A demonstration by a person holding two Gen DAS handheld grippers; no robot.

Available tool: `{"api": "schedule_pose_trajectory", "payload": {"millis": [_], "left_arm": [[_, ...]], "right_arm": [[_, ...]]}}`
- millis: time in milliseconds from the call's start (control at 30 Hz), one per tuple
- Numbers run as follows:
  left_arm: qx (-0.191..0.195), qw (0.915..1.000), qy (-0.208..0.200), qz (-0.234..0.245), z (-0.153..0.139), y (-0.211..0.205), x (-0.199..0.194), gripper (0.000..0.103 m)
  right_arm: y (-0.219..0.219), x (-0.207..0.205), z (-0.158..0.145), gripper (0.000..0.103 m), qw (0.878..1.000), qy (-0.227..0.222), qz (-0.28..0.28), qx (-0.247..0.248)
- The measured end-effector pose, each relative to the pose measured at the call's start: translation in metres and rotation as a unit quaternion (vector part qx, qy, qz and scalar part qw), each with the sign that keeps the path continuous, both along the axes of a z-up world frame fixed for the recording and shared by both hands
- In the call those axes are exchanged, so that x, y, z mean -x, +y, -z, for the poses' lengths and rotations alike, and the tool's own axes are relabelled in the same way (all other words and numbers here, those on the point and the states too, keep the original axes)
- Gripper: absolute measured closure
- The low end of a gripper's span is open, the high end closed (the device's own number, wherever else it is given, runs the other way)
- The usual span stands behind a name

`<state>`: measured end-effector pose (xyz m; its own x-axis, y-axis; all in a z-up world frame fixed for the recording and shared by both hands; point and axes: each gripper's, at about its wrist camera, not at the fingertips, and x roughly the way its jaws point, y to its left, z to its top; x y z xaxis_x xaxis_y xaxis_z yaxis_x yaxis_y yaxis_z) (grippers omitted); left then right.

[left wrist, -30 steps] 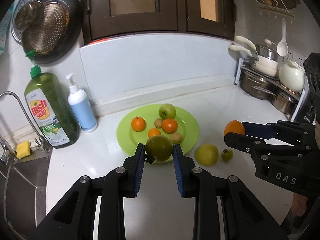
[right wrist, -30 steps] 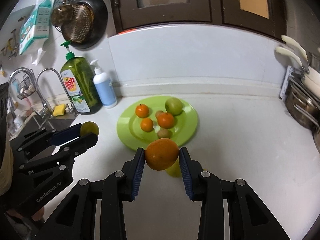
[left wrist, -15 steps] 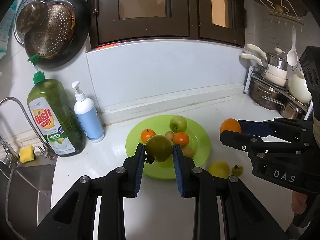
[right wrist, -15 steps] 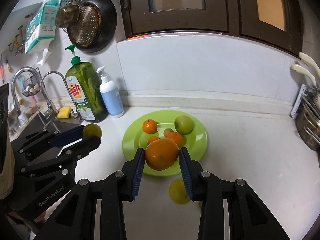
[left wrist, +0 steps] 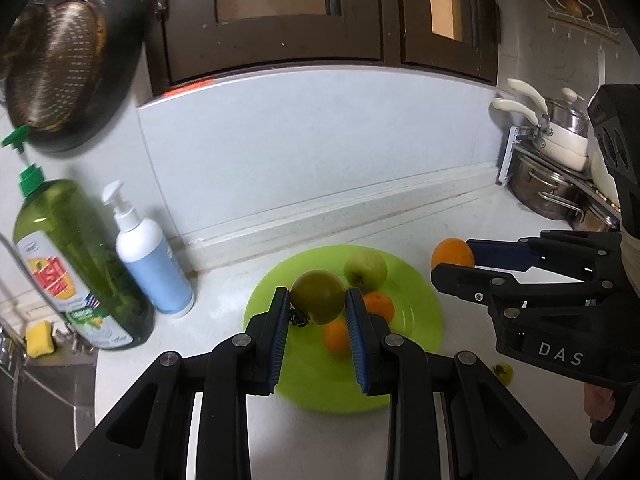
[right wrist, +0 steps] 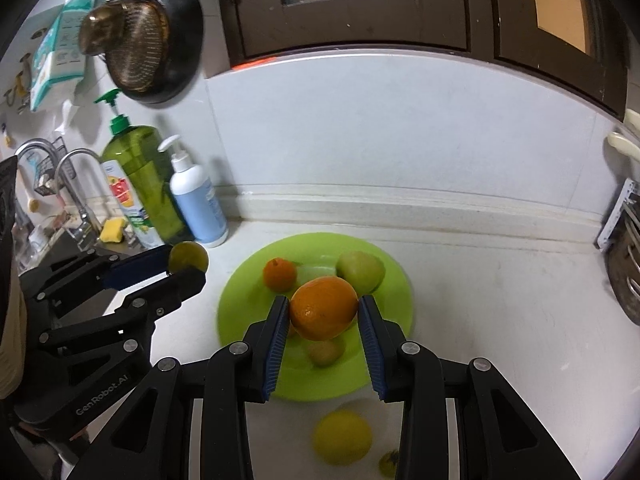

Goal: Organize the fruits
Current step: 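Carry the green fruit in the left gripper and the orange in the right gripper over the plate, then open the right gripper over the plate while the left gripper releases the green fruit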

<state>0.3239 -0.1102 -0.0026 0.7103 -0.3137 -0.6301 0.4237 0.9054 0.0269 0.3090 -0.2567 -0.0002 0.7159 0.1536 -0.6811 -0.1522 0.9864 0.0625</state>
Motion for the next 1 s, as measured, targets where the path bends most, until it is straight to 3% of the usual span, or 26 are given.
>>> {"api": "schedule_pose_trajectory", "payload": {"millis": [333,1000], "left_arm": [[0.004,0.9989,0.039,0.026,0.016,-0.02,-0.055,0.074],[-0.047,0.9925,0.106,0.04,0.071,-0.049,-0.115,0.074]], "right_arm": [[-0.019,-0.047,0.014,0.067,0.999,0.029,0.016,0.01],[-0.033,-0.101,0.075,0.067,0.992,0.124,0.036,0.004]]}}
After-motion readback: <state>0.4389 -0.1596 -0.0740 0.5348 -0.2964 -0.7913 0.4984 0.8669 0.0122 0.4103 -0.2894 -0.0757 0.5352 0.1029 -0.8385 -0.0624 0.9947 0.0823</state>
